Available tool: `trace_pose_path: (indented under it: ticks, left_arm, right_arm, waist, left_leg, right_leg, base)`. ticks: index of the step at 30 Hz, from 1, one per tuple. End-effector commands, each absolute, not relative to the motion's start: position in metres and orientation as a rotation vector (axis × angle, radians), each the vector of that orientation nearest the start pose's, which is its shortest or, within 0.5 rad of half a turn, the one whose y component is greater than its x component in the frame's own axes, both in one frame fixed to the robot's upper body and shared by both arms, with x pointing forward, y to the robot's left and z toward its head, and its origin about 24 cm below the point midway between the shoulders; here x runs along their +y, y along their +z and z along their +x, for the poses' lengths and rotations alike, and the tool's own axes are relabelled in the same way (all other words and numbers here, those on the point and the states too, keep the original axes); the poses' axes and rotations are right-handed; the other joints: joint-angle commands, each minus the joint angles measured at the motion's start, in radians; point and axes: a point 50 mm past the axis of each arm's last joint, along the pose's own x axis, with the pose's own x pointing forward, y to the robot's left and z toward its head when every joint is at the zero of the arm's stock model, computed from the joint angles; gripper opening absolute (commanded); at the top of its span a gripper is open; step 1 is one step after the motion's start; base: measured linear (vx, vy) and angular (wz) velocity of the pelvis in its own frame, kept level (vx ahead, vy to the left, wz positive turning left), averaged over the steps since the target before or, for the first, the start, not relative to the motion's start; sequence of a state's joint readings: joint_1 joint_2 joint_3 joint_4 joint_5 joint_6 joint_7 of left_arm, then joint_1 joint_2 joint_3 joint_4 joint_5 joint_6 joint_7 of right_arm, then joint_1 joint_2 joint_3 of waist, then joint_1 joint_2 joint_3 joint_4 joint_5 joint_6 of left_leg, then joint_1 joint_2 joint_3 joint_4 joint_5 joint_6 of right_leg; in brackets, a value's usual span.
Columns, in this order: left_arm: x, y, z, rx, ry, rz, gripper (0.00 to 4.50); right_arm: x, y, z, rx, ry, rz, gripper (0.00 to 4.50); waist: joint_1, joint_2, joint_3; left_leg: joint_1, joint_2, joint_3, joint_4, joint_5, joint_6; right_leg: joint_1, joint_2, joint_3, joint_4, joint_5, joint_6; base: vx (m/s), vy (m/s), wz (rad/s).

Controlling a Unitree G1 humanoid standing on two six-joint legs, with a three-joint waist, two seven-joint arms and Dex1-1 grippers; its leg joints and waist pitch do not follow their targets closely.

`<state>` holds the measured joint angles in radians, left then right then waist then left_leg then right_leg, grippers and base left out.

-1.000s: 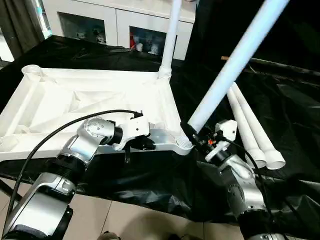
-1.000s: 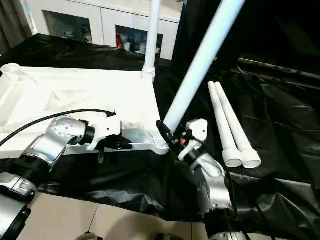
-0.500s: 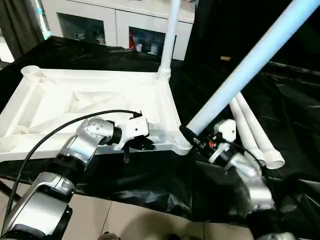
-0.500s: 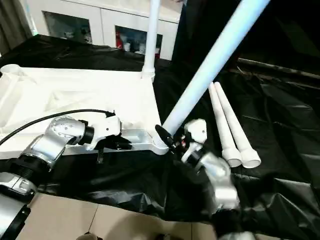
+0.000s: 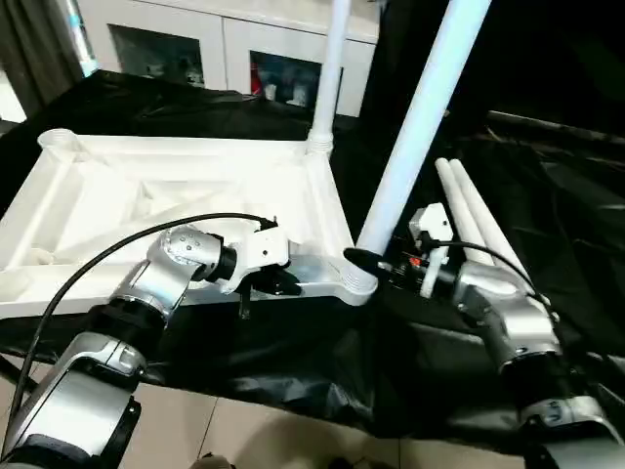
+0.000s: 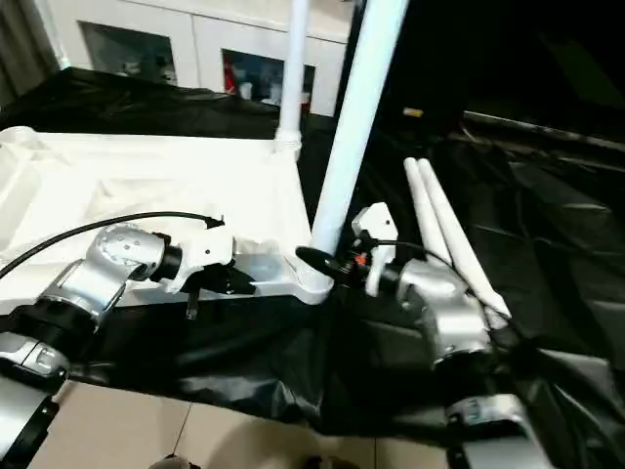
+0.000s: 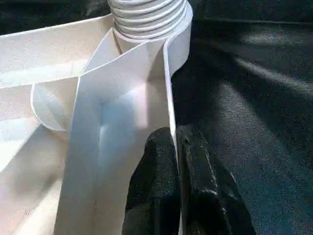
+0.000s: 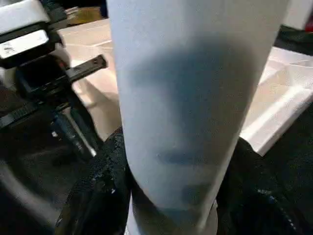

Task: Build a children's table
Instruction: Insert table leg to table base

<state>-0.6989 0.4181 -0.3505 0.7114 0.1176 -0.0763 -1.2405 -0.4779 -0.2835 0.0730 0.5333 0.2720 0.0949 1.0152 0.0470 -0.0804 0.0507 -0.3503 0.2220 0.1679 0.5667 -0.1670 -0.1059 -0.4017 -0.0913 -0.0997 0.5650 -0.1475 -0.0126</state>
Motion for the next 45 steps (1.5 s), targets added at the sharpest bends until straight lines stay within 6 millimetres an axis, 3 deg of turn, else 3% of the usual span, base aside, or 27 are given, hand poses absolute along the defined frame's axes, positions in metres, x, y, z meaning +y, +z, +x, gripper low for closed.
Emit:
trace_pose_path:
  ticks: [1,4,7,12,17,19,23,30,31,32,34,37,44,45]
  left_arm:
    - [0.135,0.061,0.328,0.458,-1.421,0.701,0.00]
    - [0.135,0.060,0.328,0.458,-1.418,0.700,0.00]
    - [0.136,0.060,0.327,0.460,-1.416,0.696,0.00]
    - [0.139,0.060,0.327,0.466,-1.412,0.695,0.00]
    - [0.141,0.060,0.328,0.471,-1.409,0.704,0.00]
    - [0.141,0.060,0.328,0.471,-1.406,0.709,0.00]
    - [0.141,0.060,0.328,0.474,-1.411,0.717,0.00]
    - [0.138,0.059,0.326,0.478,-1.434,0.737,0.00]
    - [0.138,0.058,0.326,0.478,-1.436,0.739,0.00]
    - [0.137,0.058,0.325,0.478,-1.440,0.741,0.00]
    - [0.135,0.057,0.324,0.479,-1.451,0.749,0.00]
    - [0.134,0.056,0.323,0.480,-1.460,0.755,0.00]
    - [0.134,0.054,0.320,0.482,-1.476,0.760,0.00]
    - [0.134,0.054,0.319,0.483,-1.488,0.760,0.00]
  right_arm:
    - [-0.145,0.038,0.310,0.293,1.075,0.118,1.87]
    - [-0.150,0.043,0.317,0.254,1.001,0.191,1.87]
    - [-0.156,0.046,0.320,0.211,0.927,0.297,1.87]
    - [-0.159,0.038,0.313,0.190,0.867,0.399,1.87]
    - [-0.152,0.024,0.293,0.218,0.910,0.309,1.87]
    - [-0.150,0.023,0.290,0.219,0.918,0.282,1.87]
    - [-0.147,0.019,0.283,0.228,0.927,0.215,1.87]
    - [-0.135,0.019,0.282,0.253,1.002,0.092,1.87]
    - [-0.135,0.020,0.283,0.255,1.006,0.089,1.87]
    - [-0.134,0.020,0.284,0.262,1.015,0.083,1.87]
    - [-0.131,0.021,0.289,0.289,1.042,0.065,1.87]
    - [-0.130,0.021,0.293,0.326,1.088,0.053,1.87]
    - [-0.130,0.021,0.294,0.363,1.166,0.024,1.87]
    - [-0.130,0.019,0.293,0.385,1.214,0.006,1.87]
  waist:
    - [0.000,0.022,-0.059]
    - [0.002,0.025,-0.057]
    - [0.007,0.025,-0.061]
    - [0.010,0.032,-0.062]
    - [0.014,0.043,-0.062]
    - [0.017,0.040,-0.063]
    - [0.017,0.046,-0.062]
    - [0.013,0.046,-0.058]
    - [0.012,0.039,-0.059]
    - [0.013,0.043,-0.059]
    - [0.011,0.035,-0.060]
    - [0.009,0.036,-0.059]
    - [0.008,0.025,-0.064]
    - [0.007,0.020,-0.065]
  left_leg:
    - [0.009,0.015,0.003,-0.072,-0.389,0.012]
    - [0.015,0.012,0.005,-0.067,-0.409,0.007]
    - [0.009,0.014,0.005,-0.069,-0.364,0.007]
    - [0.009,0.014,0.004,-0.071,-0.364,0.002]
    - [0.007,0.012,0.004,-0.072,-0.362,0.002]
    - [0.009,0.012,0.005,-0.072,-0.356,0.006]
    - [0.006,0.012,0.005,-0.073,-0.348,0.009]
    - [0.008,0.010,0.003,-0.075,-0.382,0.008]
    - [0.008,0.010,0.003,-0.074,-0.382,0.010]
    - [0.008,0.011,0.002,-0.074,-0.380,0.009]
    - [0.007,0.011,0.002,-0.073,-0.375,0.011]
    - [0.010,0.011,0.002,-0.072,-0.385,0.011]
    - [0.007,0.014,0.001,-0.073,-0.379,0.009]
    - [0.005,0.014,0.002,-0.072,-0.372,0.013]
  right_leg:
    - [0.033,-0.048,0.047,-0.063,-0.378,-0.176]
    - [0.027,-0.050,0.049,-0.064,-0.419,-0.179]
    - [0.036,-0.050,0.048,-0.062,-0.400,-0.175]
    - [0.037,-0.050,0.047,-0.063,-0.401,-0.167]
    - [0.038,-0.049,0.046,-0.063,-0.402,-0.162]
    - [0.038,-0.049,0.048,-0.063,-0.392,-0.161]
    - [0.040,-0.048,0.048,-0.062,-0.391,-0.162]
    - [0.037,-0.048,0.045,-0.070,-0.456,-0.139]
    - [0.037,-0.049,0.045,-0.071,-0.464,-0.136]
    - [0.037,-0.050,0.046,-0.071,-0.468,-0.135]
    - [0.037,-0.050,0.045,-0.069,-0.476,-0.132]
    - [0.033,-0.051,0.045,-0.073,-0.499,-0.127]
    - [0.035,-0.049,0.046,-0.065,-0.443,-0.136]
    - [0.036,-0.049,0.046,-0.063,-0.435,-0.142]
  base:
    - [0.000,0.000,0.00]
    - [0.000,0.000,0.00]
    - [0.000,0.000,0.00]
    - [0.000,0.000,0.00]
    - [0.000,0.000,0.00]
    - [0.000,0.000,0.00]
    - [0.000,0.000,0.00]
    - [0.000,0.000,0.00]
    - [0.000,0.000,0.00]
    - [0.000,0.000,0.00]
    - [0.000,0.000,0.00]
    - [0.000,0.000,0.00]
    - [0.000,0.000,0.00]
    - [0.000,0.000,0.00]
